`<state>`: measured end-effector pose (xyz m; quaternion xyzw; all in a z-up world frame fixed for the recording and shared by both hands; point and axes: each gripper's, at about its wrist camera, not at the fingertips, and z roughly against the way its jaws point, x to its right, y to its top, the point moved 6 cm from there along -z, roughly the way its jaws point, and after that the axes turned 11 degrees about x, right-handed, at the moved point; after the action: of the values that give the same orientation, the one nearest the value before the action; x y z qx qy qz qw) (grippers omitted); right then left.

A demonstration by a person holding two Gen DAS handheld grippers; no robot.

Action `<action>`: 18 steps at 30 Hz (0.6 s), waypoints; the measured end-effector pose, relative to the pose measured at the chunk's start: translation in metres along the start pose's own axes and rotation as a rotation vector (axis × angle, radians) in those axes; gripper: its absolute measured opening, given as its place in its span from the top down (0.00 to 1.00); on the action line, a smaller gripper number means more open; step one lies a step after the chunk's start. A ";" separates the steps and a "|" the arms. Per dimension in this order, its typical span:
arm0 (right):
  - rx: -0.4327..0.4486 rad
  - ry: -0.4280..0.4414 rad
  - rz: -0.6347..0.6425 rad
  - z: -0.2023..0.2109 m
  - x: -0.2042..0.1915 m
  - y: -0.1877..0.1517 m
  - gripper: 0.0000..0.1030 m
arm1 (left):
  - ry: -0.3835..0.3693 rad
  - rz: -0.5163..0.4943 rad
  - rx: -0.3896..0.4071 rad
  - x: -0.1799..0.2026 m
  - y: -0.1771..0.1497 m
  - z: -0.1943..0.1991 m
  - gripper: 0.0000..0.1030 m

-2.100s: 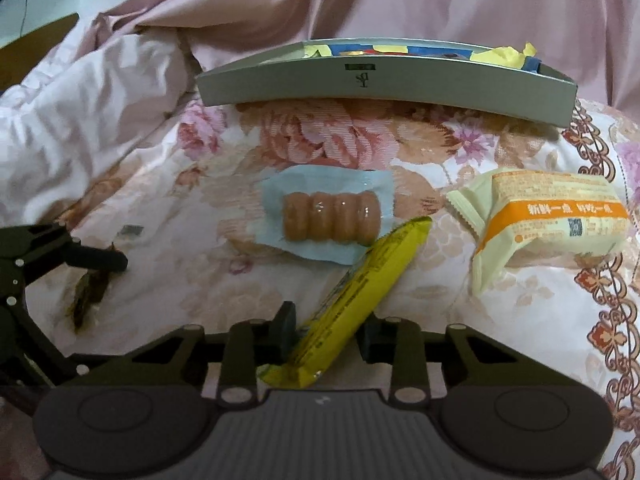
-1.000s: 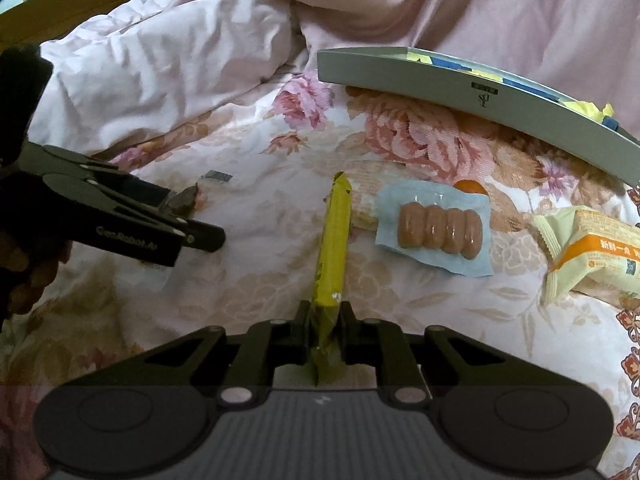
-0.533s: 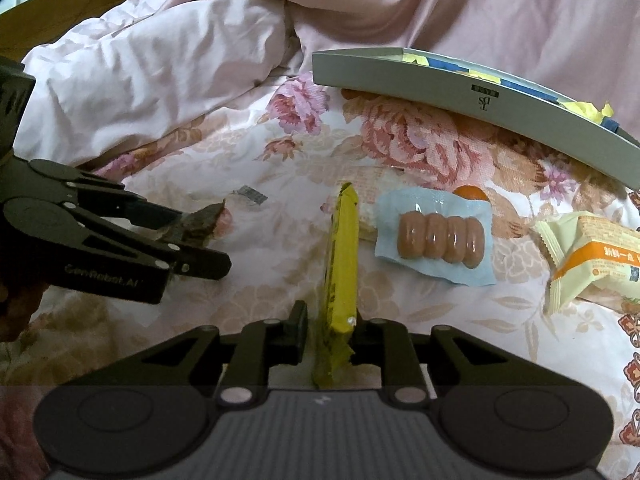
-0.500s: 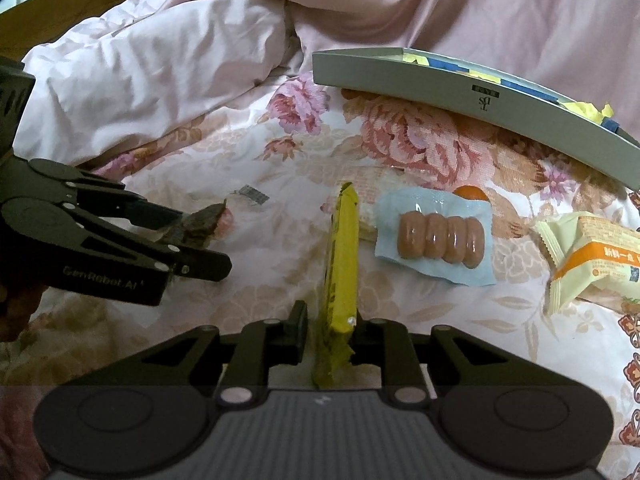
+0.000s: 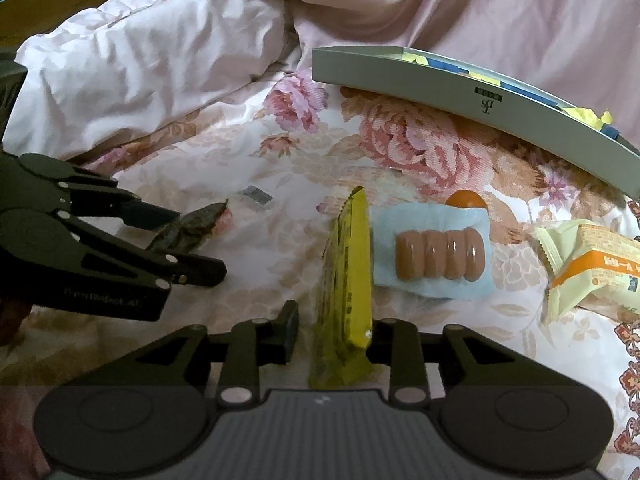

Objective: Organize snacks
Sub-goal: 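Grasp the dark dried-fish pack with the left gripper while the right holds the yellow bar, then carry the fish pack with the left gripper while the right carries the yellow bar to the tray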

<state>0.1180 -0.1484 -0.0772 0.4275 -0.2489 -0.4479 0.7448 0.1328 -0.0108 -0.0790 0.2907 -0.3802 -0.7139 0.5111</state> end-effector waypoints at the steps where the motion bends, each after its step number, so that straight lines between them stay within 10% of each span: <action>1: 0.001 -0.001 0.001 0.000 -0.001 0.000 0.68 | 0.000 0.004 0.001 0.000 0.000 0.000 0.52; 7: 0.024 -0.006 0.045 0.003 -0.007 -0.002 0.88 | -0.018 0.043 0.015 -0.001 0.004 0.002 0.52; 18: 0.042 -0.011 0.056 0.007 -0.009 -0.005 0.88 | -0.061 0.154 0.060 -0.004 0.009 0.007 0.52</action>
<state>0.1056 -0.1446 -0.0779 0.4336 -0.2744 -0.4237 0.7465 0.1330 -0.0067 -0.0672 0.2539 -0.4382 -0.6691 0.5438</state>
